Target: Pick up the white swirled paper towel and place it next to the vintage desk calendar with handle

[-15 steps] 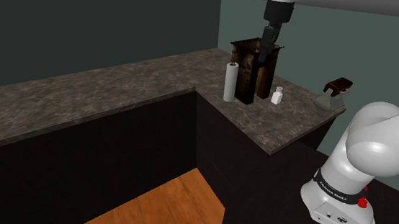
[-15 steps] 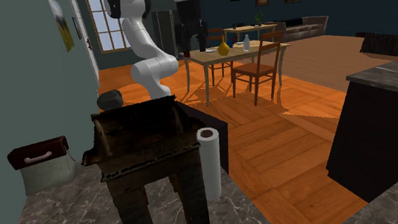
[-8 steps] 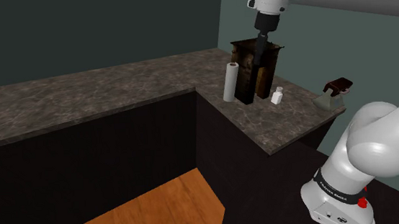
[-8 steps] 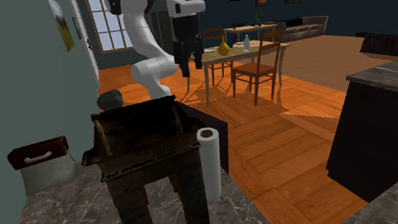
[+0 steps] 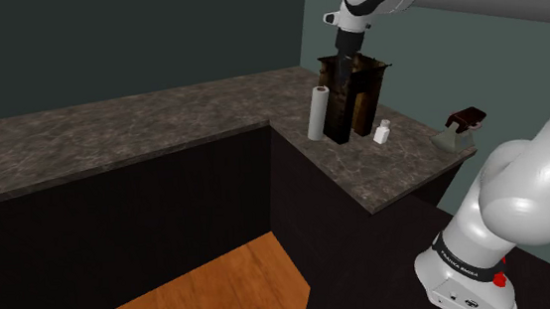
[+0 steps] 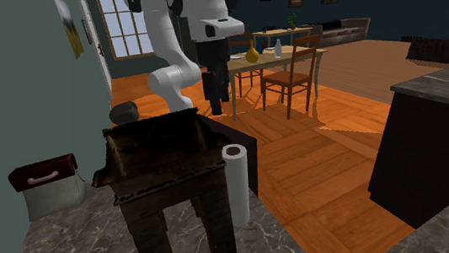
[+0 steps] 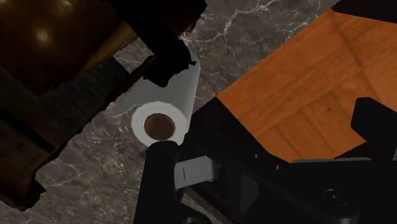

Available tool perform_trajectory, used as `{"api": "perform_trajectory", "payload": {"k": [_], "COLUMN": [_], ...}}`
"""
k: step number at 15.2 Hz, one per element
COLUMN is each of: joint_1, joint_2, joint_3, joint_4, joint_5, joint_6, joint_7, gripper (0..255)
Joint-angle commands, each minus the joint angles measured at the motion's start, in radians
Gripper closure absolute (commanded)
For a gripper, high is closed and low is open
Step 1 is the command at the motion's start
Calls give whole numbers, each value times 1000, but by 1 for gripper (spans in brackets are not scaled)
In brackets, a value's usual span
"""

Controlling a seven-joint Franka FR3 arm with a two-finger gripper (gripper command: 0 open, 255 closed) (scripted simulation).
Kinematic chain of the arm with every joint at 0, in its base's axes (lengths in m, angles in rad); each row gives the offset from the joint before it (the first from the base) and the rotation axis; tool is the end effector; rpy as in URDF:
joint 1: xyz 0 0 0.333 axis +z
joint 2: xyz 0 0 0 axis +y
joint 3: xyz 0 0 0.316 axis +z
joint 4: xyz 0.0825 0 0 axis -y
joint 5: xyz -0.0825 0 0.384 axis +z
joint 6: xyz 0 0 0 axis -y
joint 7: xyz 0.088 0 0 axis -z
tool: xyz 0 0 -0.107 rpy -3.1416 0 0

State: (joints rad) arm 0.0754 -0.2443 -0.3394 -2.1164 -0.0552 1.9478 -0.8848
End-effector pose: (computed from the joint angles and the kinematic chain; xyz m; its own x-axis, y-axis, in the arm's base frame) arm 0.4726 -0.1422 0.5170 0.7962 0.6019 0.0617 0.6012 -0.7985 0.0310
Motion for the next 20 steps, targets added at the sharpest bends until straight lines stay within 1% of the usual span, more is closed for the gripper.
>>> {"api": "perform_trajectory", "payload": {"k": [1, 5, 8, 9, 16, 20], "joint_1": [7, 5, -11, -15, -18, -18], "joint_2": [87, 251, 378, 388, 426, 426], "joint_3": [-29, -60, -65, -63, -58, -58], "joint_4": [57, 179, 288, 297, 240, 240], "joint_5": [26, 94, 152, 156, 177, 177], "joint_6": [30, 64, 73, 73, 164, 164], "joint_7": [-94, -264, -384, -392, -406, -406], "gripper": [0, 0, 0, 0, 0, 0]}}
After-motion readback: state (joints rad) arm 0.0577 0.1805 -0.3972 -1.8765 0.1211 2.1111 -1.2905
